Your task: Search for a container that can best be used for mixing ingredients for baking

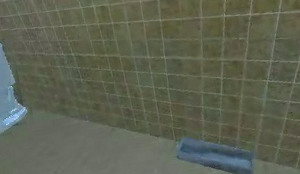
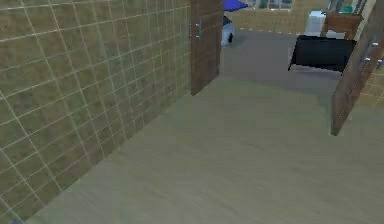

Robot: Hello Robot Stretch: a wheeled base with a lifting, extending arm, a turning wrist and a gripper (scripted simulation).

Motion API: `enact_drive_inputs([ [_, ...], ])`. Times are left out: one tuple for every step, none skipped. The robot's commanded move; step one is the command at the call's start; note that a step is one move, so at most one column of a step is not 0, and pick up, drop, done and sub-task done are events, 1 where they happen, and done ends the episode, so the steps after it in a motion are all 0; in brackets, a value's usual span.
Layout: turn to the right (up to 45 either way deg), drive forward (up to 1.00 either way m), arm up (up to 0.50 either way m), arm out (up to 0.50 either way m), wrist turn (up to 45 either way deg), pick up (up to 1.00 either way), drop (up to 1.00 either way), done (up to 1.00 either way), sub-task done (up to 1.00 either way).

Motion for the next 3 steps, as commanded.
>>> enact_drive_inputs([
  [-45.0, 0.00, 0.00, 0.00, 0.0, 0.00, 0.00, 0.00, 0.00],
  [-45.0, 0.00, 0.00, 0.00, 0.0, 0.00, 0.00, 0.00, 0.00],
  [-45.0, 0.00, 0.00, 0.00, 0.0, 0.00, 0.00, 0.00, 0.00],
])
